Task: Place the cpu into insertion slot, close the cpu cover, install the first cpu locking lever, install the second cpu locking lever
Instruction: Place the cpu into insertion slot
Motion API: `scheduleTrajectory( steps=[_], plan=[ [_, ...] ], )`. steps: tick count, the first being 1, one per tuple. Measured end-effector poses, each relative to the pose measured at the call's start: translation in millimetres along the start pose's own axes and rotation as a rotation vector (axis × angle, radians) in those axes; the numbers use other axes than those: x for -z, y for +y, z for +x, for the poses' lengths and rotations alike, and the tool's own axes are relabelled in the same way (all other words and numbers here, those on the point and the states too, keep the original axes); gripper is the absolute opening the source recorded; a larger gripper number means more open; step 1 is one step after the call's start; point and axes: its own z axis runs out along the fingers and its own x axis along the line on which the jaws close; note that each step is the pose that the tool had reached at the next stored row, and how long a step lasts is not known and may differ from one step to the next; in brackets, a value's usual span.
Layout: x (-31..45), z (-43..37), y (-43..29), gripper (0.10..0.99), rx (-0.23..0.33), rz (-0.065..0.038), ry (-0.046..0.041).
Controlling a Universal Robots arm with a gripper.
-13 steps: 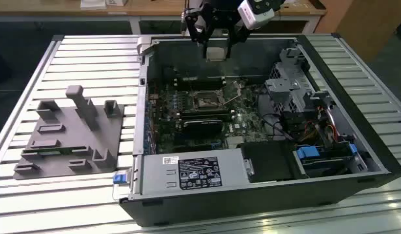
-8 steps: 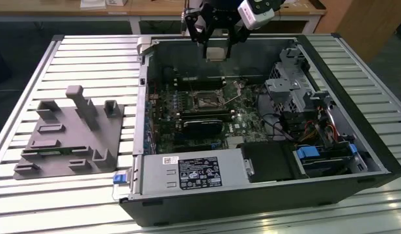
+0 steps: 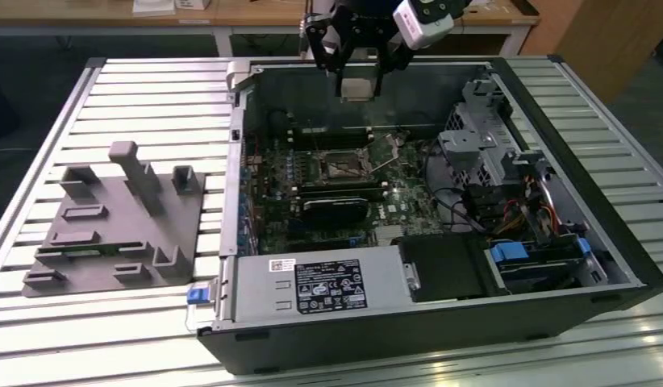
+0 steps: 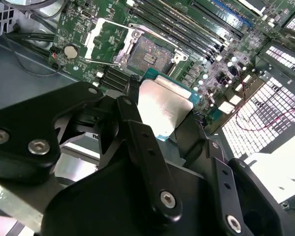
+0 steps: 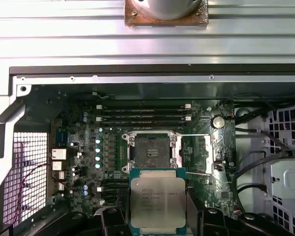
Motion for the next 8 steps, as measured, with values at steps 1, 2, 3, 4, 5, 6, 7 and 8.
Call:
scheduleTrajectory(
  steps=[1, 2, 3, 4, 5, 6, 7, 8],
  plan=[
    [-1.0, 0.0, -0.1, 0.541, 0.000, 0.000, 0.0000],
    [-2.1, 0.0, -0.3, 0.541, 0.000, 0.000, 0.0000],
    [-3.6, 0.0, -0.4, 0.541, 0.000, 0.000, 0.0000],
    [-5.2, 0.0, -0.5, 0.541, 0.000, 0.000, 0.0000],
    [-6.9, -0.1, -0.7, 0.541, 0.000, 0.000, 0.0000],
    [-8.7, -0.1, -0.8, 0.541, 0.000, 0.000, 0.0000],
    [-10.5, -0.1, -1.0, 0.541, 0.000, 0.000, 0.0000],
    [-12.3, -0.1, -1.2, 0.541, 0.000, 0.000, 0.0000]
  ],
)
